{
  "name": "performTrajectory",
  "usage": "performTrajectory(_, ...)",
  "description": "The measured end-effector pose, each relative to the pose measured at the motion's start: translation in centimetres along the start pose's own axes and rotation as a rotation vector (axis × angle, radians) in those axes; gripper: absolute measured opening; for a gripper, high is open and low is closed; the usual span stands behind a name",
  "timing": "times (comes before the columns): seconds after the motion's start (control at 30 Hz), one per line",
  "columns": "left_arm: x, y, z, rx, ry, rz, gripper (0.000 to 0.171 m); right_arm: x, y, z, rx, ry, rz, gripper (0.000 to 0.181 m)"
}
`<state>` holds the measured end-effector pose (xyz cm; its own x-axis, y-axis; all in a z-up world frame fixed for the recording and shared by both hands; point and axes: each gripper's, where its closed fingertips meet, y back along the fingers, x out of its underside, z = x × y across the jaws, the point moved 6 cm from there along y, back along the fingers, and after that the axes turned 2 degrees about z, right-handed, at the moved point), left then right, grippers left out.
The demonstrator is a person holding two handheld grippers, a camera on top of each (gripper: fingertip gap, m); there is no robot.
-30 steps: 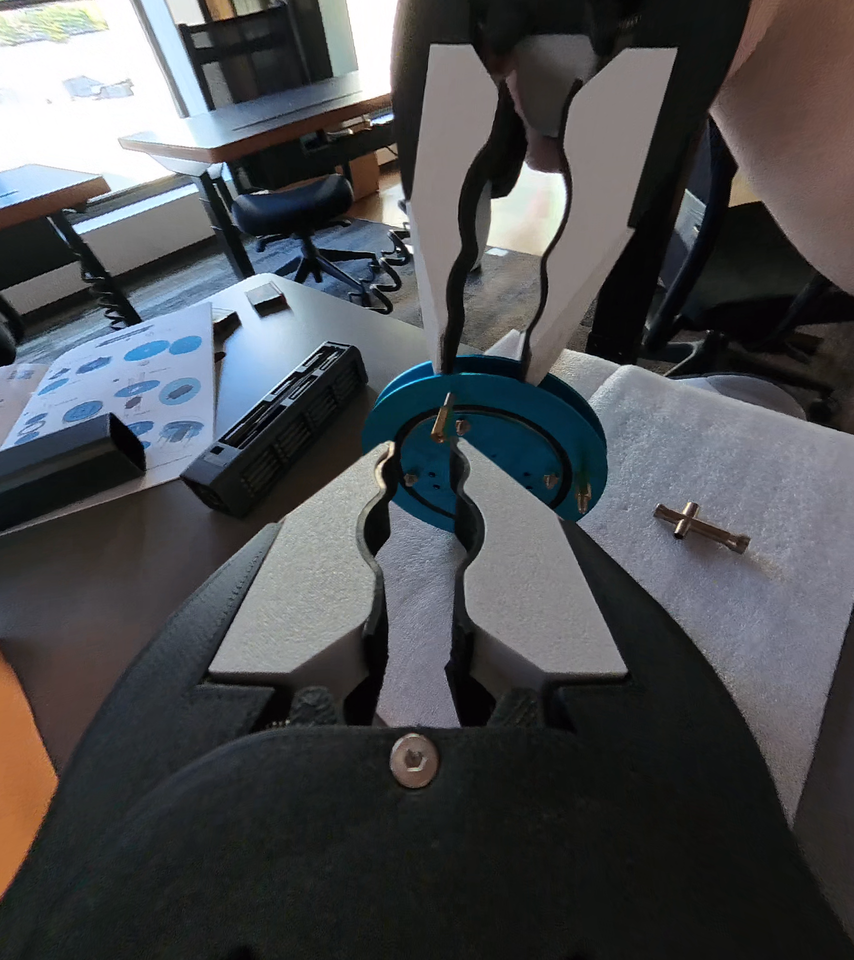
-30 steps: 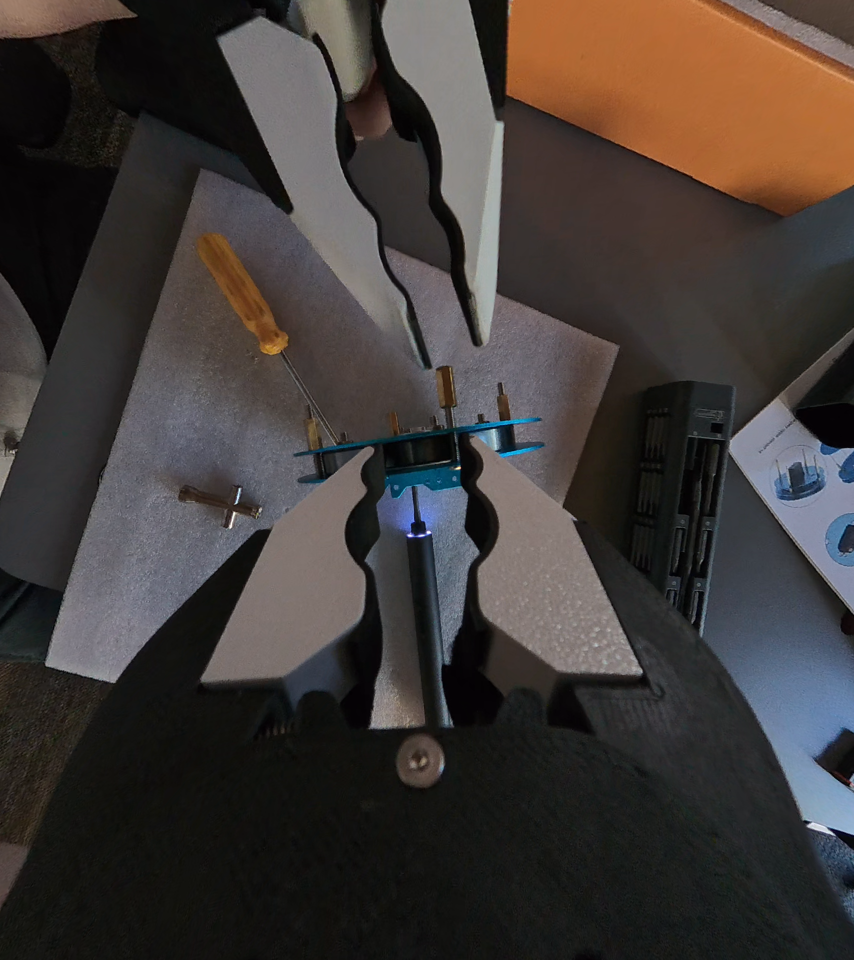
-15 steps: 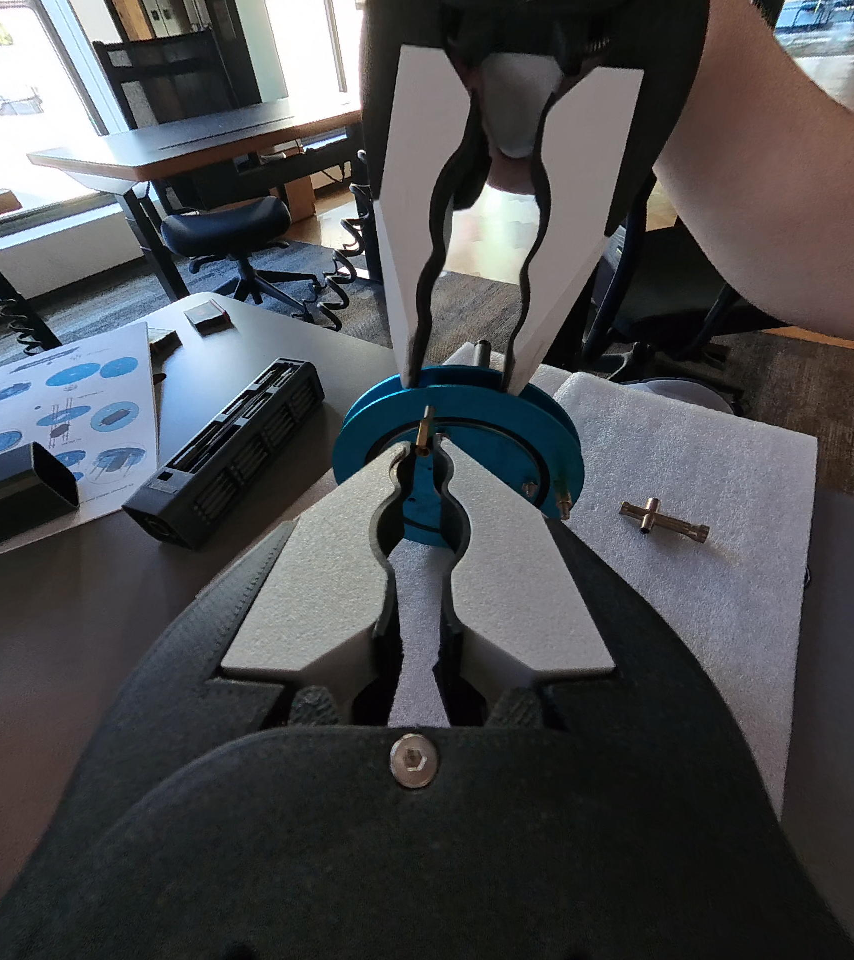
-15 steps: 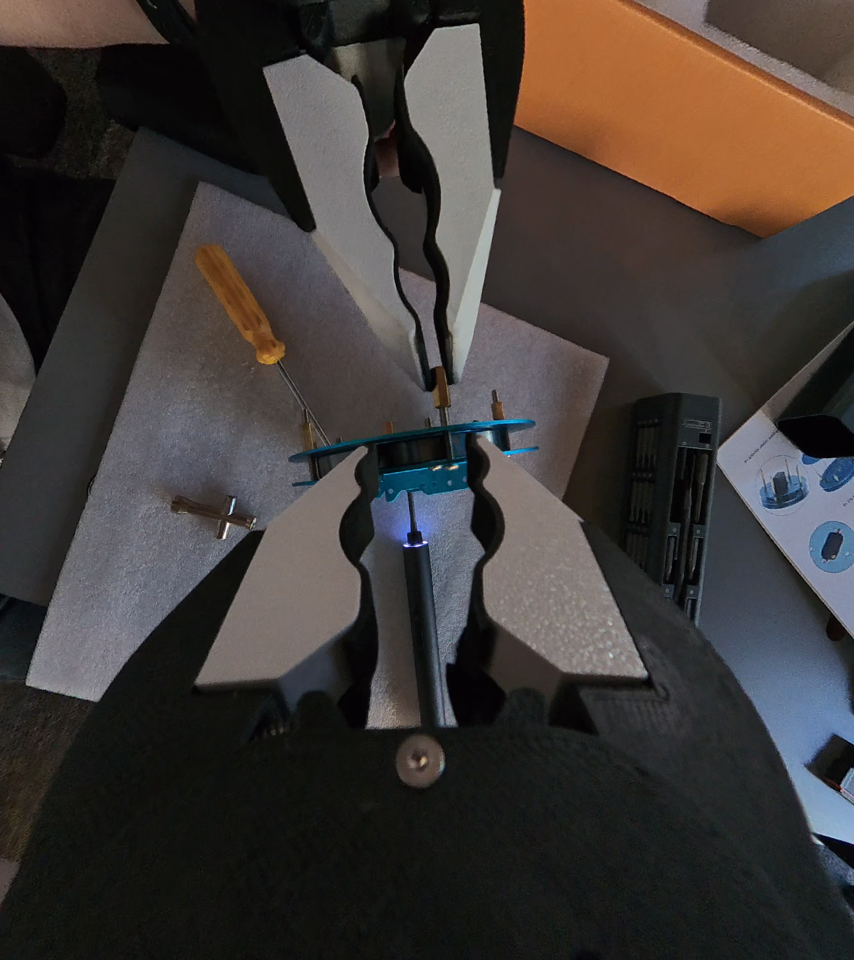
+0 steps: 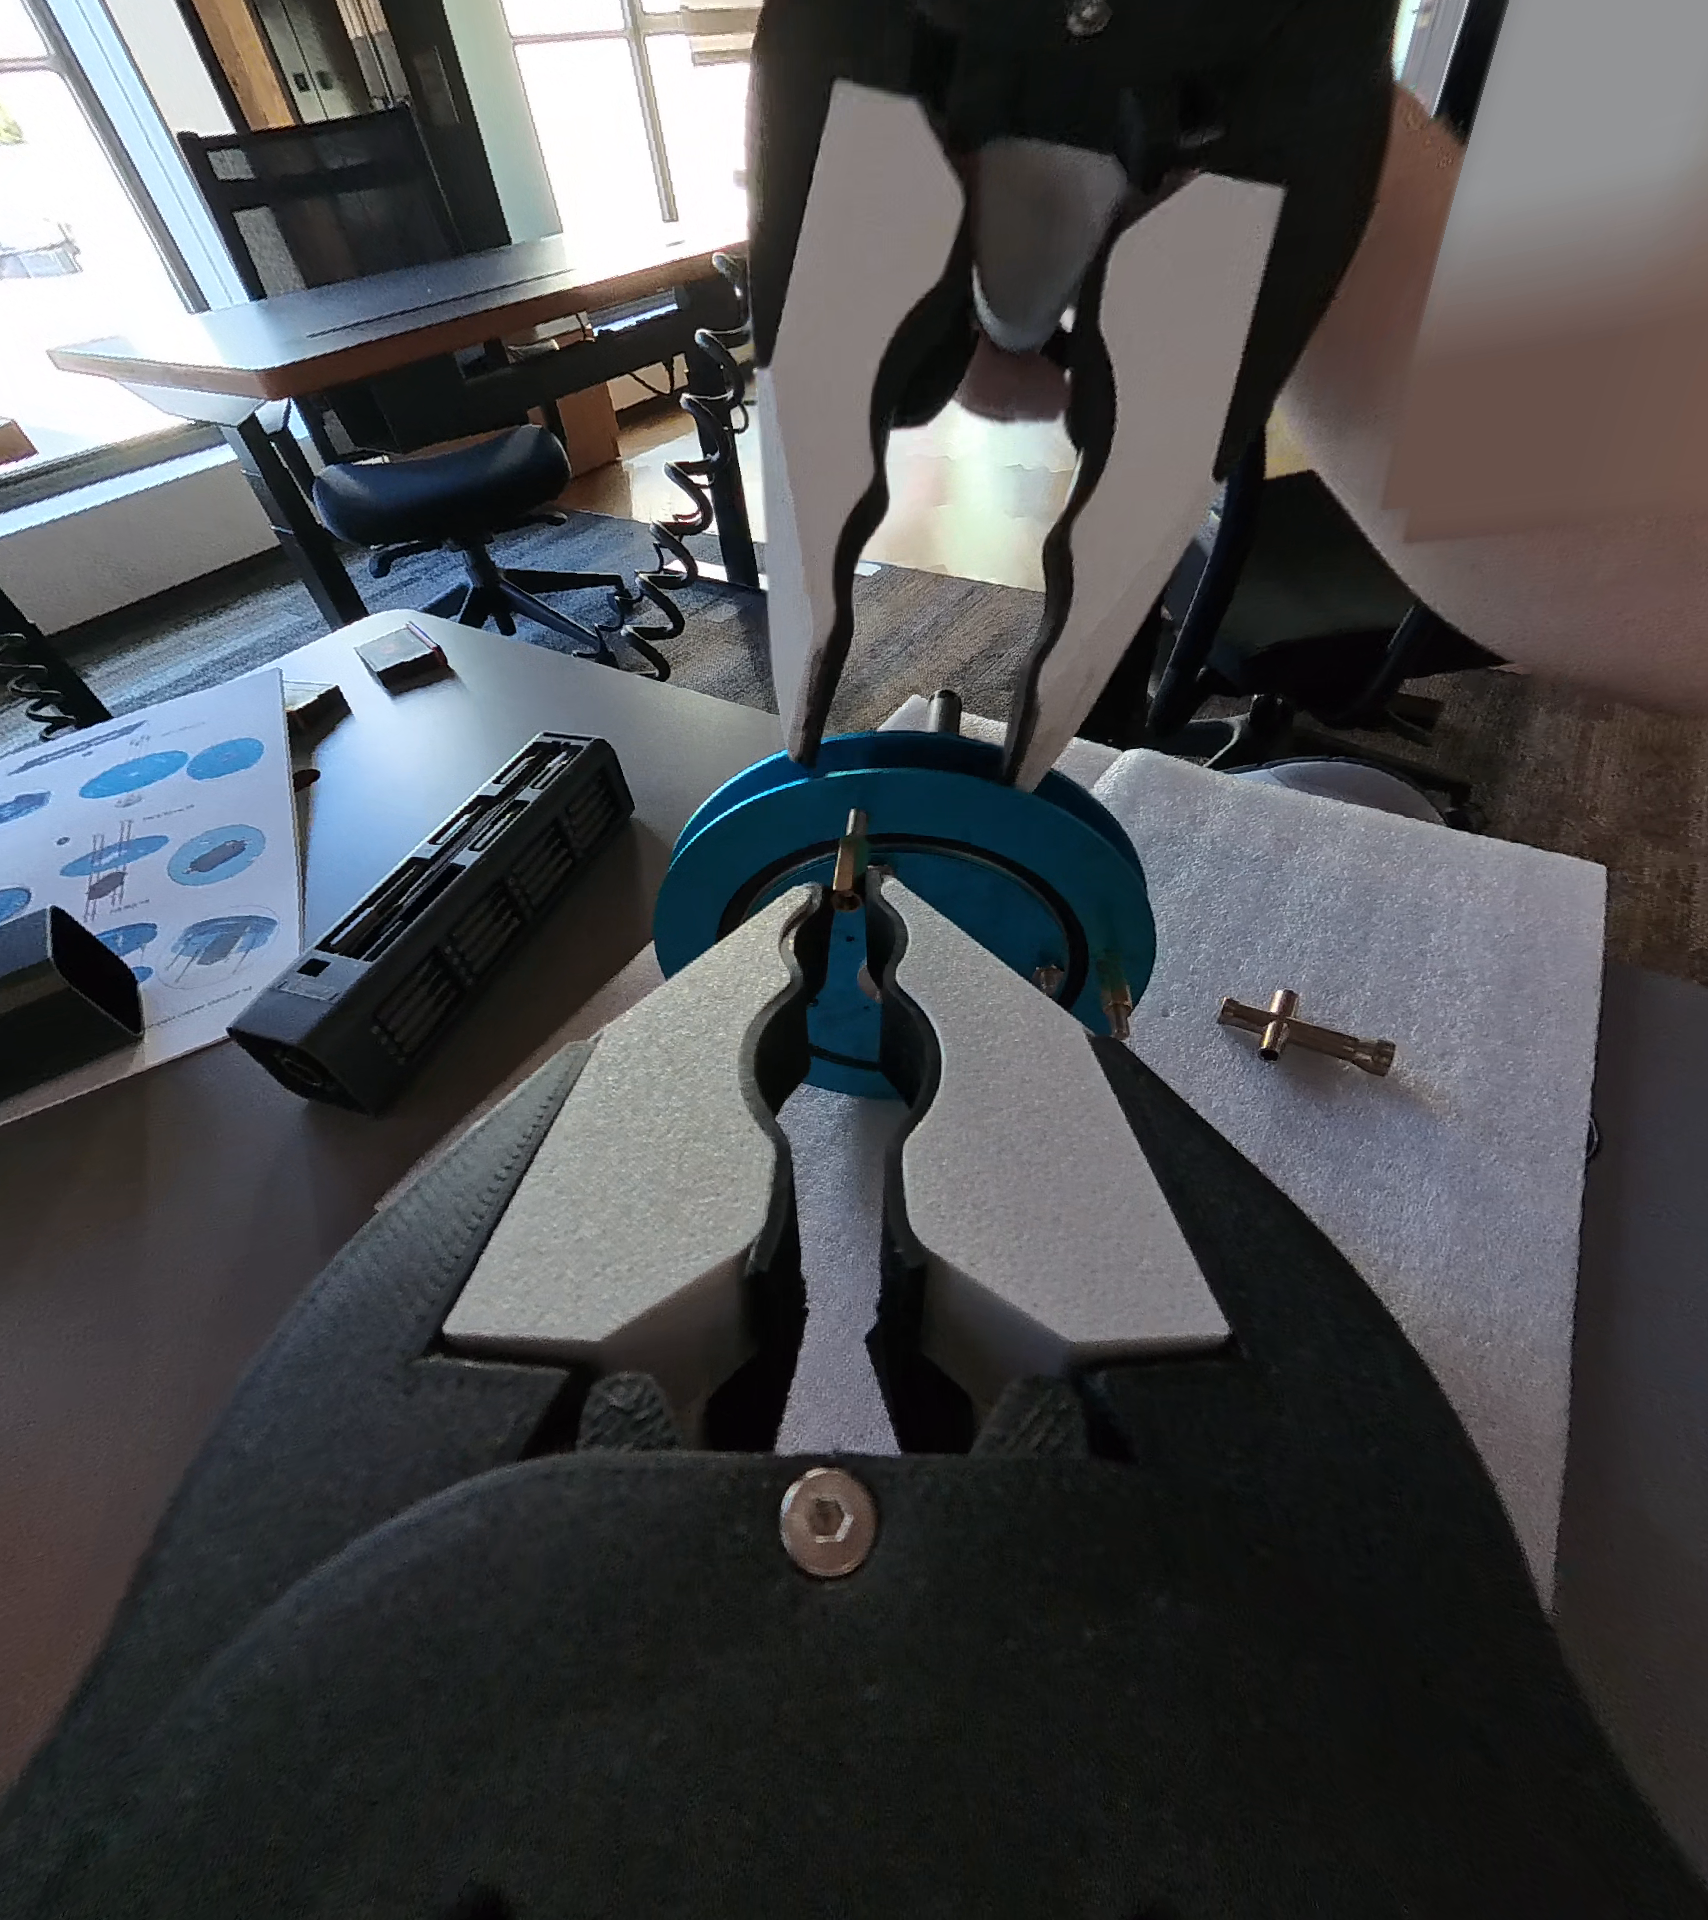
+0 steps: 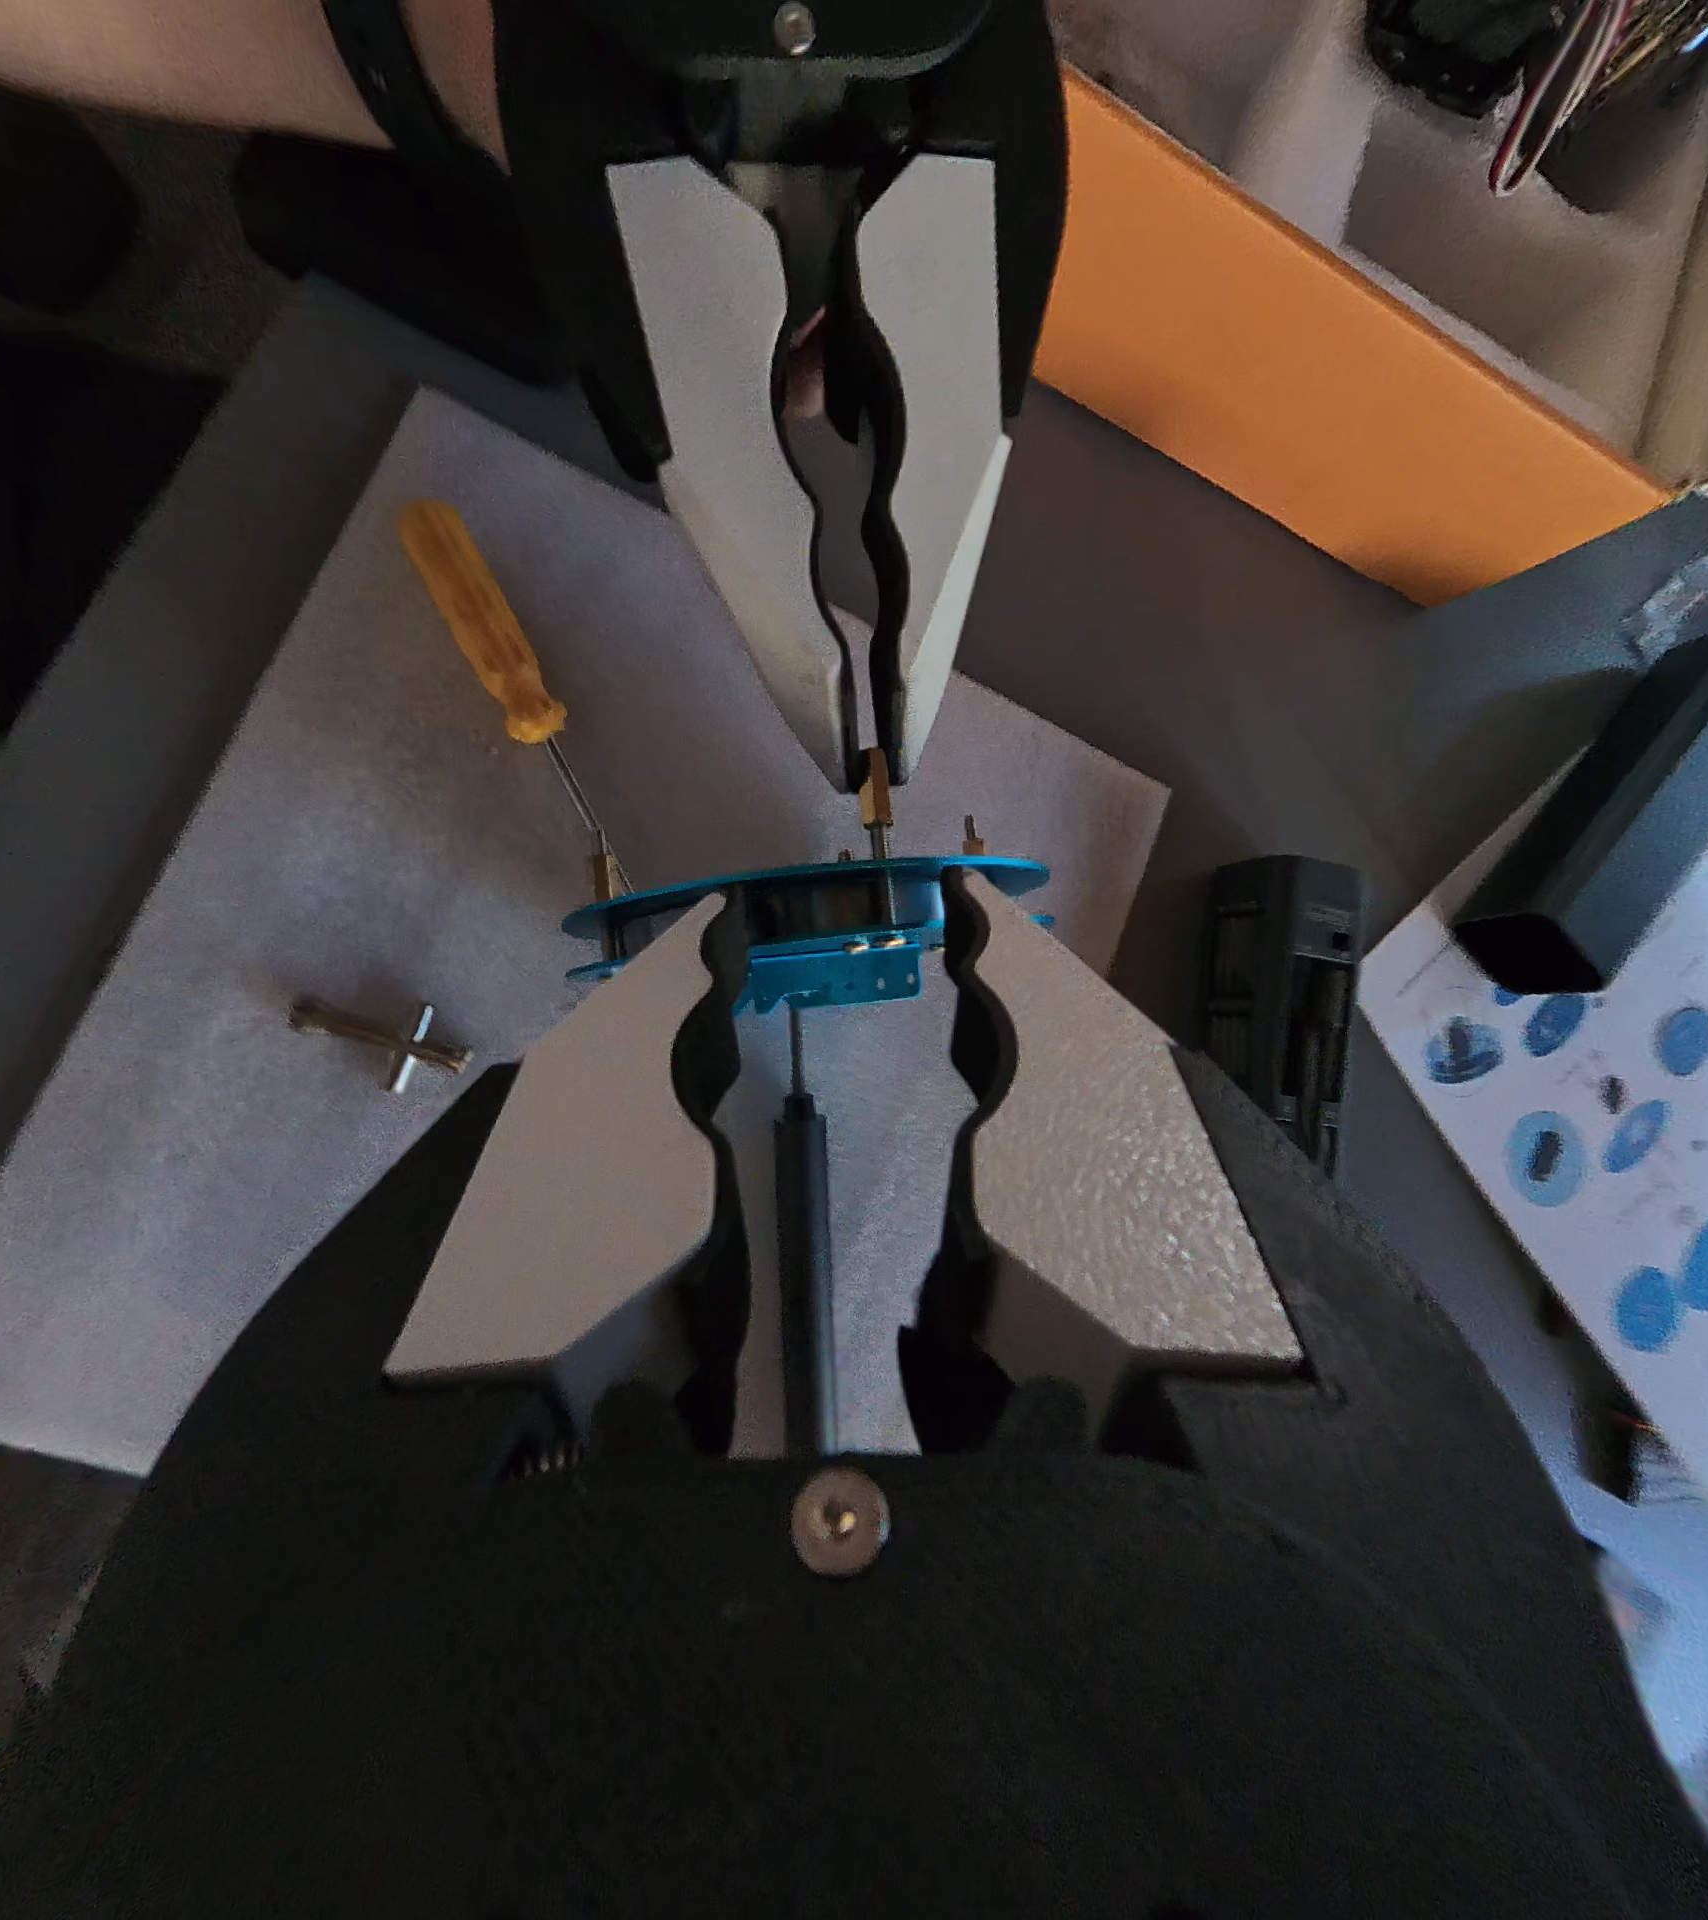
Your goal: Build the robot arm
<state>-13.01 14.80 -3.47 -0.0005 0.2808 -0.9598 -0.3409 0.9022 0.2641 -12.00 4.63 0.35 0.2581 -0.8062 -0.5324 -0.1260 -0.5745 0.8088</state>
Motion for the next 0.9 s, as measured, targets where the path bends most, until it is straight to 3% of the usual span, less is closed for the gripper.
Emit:
performTrajectory(0.2, 0.0, 0.0, 0.0, -0.017, -0.004, -0.003, 0.005, -0.9, -0.1, 0.3, -0.024, 0.041, 0.112, 0.038)
performTrajectory(0.37, 0.1, 0.1, 0.0, -0.010, -0.006, 0.003, 0.004, -1.1, 0.0, 0.7, -0.041, 0.053, 0.088, 0.040)
performTrajectory(0.53, 0.2, 0.2, 0.2, -0.012, 0.009, -0.001, 0.004, -1.3, 2.7, 0.3, -0.015, 0.043, -0.026, 0.043)
performTrajectory(0.63, 0.2, 0.3, 0.1, -0.010, 0.011, -0.008, 0.004, 1.9, 3.6, -1.3, -0.029, -0.048, -0.053, 0.046)
performTrajectory(0.73, 0.3, 0.3, 0.0, -0.001, 0.012, -0.015, 0.004, 7.5, 2.3, -2.2, -0.150, -0.200, 0.048, 0.056)
performTrajectory(0.83, 0.3, 0.2, 0.0, -0.003, 0.008, -0.019, 0.004, 11.5, 0.7, -2.1, -0.276, -0.294, 0.107, 0.039)
performTrajectory(0.9, 0.2, 0.2, 0.0, -0.004, 0.002, -0.018, 0.004, 13.1, -0.5, -2.0, -0.343, -0.342, 0.137, 0.038)
